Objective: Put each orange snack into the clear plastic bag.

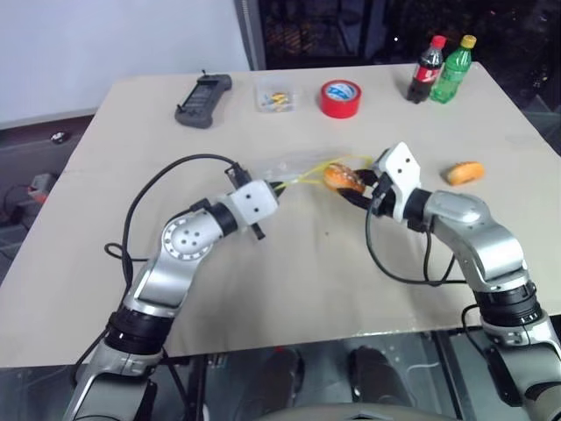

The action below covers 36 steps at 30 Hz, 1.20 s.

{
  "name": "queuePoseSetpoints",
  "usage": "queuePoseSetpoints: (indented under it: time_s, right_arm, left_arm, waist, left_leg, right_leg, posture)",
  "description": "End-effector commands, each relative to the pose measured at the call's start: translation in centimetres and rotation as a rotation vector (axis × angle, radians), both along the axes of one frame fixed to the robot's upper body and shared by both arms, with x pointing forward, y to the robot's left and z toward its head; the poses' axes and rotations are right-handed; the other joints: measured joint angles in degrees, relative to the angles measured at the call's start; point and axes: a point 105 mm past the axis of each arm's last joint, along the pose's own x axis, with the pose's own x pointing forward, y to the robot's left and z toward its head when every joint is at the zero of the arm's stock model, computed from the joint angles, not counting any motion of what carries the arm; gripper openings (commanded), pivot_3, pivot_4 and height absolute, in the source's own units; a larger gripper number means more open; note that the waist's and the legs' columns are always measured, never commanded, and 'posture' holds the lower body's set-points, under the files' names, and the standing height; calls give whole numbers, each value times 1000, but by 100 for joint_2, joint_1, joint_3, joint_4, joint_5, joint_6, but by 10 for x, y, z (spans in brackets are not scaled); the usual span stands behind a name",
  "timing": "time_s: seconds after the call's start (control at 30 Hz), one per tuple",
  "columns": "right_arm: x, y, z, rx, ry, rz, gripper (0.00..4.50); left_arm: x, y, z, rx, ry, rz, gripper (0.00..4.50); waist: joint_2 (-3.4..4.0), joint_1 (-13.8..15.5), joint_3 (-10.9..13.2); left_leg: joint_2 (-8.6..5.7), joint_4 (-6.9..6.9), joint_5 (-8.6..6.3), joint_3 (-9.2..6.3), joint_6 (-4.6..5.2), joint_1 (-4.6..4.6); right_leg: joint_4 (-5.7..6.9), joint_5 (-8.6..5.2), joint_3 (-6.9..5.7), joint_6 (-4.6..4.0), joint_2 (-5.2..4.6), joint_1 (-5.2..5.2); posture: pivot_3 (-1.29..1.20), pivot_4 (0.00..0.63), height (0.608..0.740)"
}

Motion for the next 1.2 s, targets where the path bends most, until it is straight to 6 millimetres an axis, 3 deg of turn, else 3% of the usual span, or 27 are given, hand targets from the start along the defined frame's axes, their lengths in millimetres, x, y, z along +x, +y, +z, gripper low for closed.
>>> queuePoseSetpoints:
  time_s: [0.03, 0.33, 0.57, 0.67, 0.77, 0.8, 0.9, 1.0, 1.07, 1.13, 1.2]
  right_arm:
    - [3, 9, 12, -2, -38, 26, 2132]
    - [20, 28, -5, 10, 51, -5, 2132]
    - [65, 20, -20, -29, -3, -268, 2132]
    - [69, 19, -19, -30, -22, -278, 2975]
    - [62, 23, -12, -9, -33, -220, 4471]
    - [57, 26, -9, 17, -23, -189, 4471]
    - [17, 35, 9, 74, -19, 47, 4471]
    - [-9, 23, 23, 97, -50, 156, 4471]
    - [-15, 6, 27, 79, -67, 165, 4471]
    - [-9, -20, 30, 43, -83, 104, 4471]
    - [11, -57, 30, -7, -93, -52, 4471]
  left_arm:
    - [-12, -9, 12, 22, -77, -69, 0]
    - [-25, -17, 4, 67, -101, -140, 0]
    - [-26, -16, 1, 59, -85, -126, 0]
    - [-20, -9, 1, 40, -64, -65, 0]
    - [-14, -3, 2, 28, -48, -6, 0]
    - [-12, -1, 1, 29, -45, 10, 0]
    - [-1, 8, 2, 15, -37, 97, 0]
    - [4, 13, 2, 0, -29, 143, 0]
    - [5, 15, 3, -6, -29, 161, 0]
    - [6, 17, 4, -9, -30, 169, 0]
    - [5, 19, 4, -12, -30, 175, 0]
  waist:
    - [0, -10, 0]
    - [3, -21, -2]
    - [5, -62, -3]
    - [5, -96, -3]
    - [5, -158, -3]
    - [5, -170, -3]
    - [6, -151, -4]
    - [6, -136, -4]
    - [6, -129, -4]
    - [6, -119, -4]
    - [6, -109, -4]
  left_leg:
    - [0, 0, 0, 1, 0, 0]
    - [2, 0, 0, 3, 0, 3]
    - [2, -1, 0, 6, -1, 5]
    - [0, -1, 0, 8, 0, 5]
    - [0, -1, 0, 6, 0, 5]
    - [1, -1, 0, 5, 0, 5]
    - [2, -2, 0, 4, 0, 3]
    - [1, -1, 0, -3, 0, -5]
    - [0, 1, 0, -1, 0, -4]
    - [0, 1, 0, -3, 0, 2]
    - [0, 1, 0, -1, 0, 4]
  right_leg:
    - [0, 0, 1, 0, 0, 0]
    - [2, 0, 4, -1, 3, 1]
    - [7, 0, 7, -1, 6, -5]
    - [7, 1, 9, -1, 6, -4]
    - [8, 0, 8, -1, 7, -6]
    - [8, 0, 8, -1, 7, -6]
    - [9, 0, 10, -1, 10, -9]
    - [2, 0, 2, 0, 8, -9]
    - [5, 1, 3, 0, 6, -7]
    - [4, 0, -1, 0, 6, 1]
    - [5, 1, 0, 0, 5, 2]
  posture:
    - [0, 150, 740]
    - [0, 150, 740]
    - [0, 150, 740]
    - [0, 150, 740]
    - [0, 150, 740]
    - [0, 150, 740]
    - [0, 150, 740]
    - [0, 150, 740]
    - [0, 150, 740]
    - [0, 150, 740]
    - [0, 150, 740]
